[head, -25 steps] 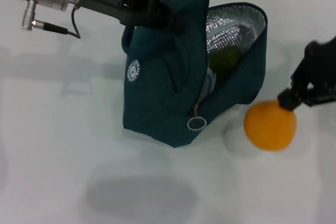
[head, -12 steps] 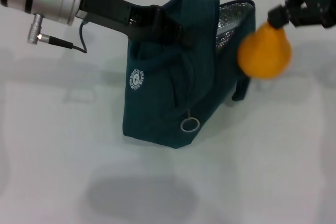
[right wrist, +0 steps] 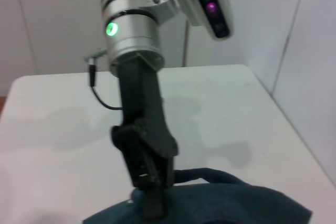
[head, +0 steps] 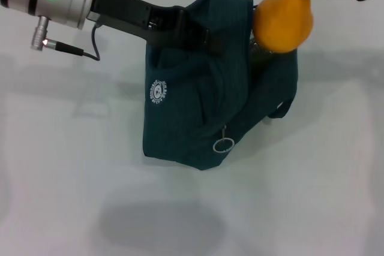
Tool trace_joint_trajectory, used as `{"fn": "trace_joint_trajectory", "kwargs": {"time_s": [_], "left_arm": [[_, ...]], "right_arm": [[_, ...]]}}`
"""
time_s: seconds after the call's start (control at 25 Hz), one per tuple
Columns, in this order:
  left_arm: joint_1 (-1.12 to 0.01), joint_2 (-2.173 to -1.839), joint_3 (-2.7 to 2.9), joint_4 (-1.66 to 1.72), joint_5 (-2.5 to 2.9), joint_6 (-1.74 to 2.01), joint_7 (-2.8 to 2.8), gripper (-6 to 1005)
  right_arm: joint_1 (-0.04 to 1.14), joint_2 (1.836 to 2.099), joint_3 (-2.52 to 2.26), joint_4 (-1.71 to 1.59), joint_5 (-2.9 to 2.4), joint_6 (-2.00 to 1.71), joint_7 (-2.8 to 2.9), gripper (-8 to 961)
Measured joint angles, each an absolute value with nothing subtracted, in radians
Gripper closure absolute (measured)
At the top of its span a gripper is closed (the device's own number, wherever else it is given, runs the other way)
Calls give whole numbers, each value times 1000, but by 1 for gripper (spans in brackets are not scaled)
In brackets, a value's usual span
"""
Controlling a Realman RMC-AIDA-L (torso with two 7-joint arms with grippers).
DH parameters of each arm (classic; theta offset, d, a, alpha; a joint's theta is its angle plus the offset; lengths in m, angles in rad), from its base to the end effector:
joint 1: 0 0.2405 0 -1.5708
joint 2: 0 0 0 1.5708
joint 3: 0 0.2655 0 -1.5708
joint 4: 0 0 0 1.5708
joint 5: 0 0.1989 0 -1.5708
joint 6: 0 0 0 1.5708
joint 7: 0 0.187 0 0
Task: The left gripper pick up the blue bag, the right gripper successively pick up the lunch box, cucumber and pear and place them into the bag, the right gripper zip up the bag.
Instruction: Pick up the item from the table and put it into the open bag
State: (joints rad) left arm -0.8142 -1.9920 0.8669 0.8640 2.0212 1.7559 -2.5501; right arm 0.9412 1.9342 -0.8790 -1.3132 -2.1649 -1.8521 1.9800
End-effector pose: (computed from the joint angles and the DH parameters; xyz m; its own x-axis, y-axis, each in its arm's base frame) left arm -0.1308 0.3758 -0.0085 0.4725 0.8611 0.1877 0.8208 -0.5075 0.2623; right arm 0.0625 0.3995 0.0606 0.9953 -0.0054 -0.0964 -0.0249 -0.9789 -0.2027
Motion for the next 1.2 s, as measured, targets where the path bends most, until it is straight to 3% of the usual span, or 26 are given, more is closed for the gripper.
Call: {"fn": "trace_joint_trajectory", "kwargs": {"time_s": [0.36,0.88,1.2], "left_arm": [[-814,-1988,865,863,1969,1779,-2557,928],[-821,-1985,865,822,1968,1777,-2550,928],[-816,-1980,864,822,1968,1775,-2536,928]], "right_arm": [[913,1940,-953,-1253,-2198,-1711,1923,916],[892,1998,-1047,-1151,-2317,-1628,1899,892],[866,2009,-1044,-1146,-2323,-1629,1929,870]]}}
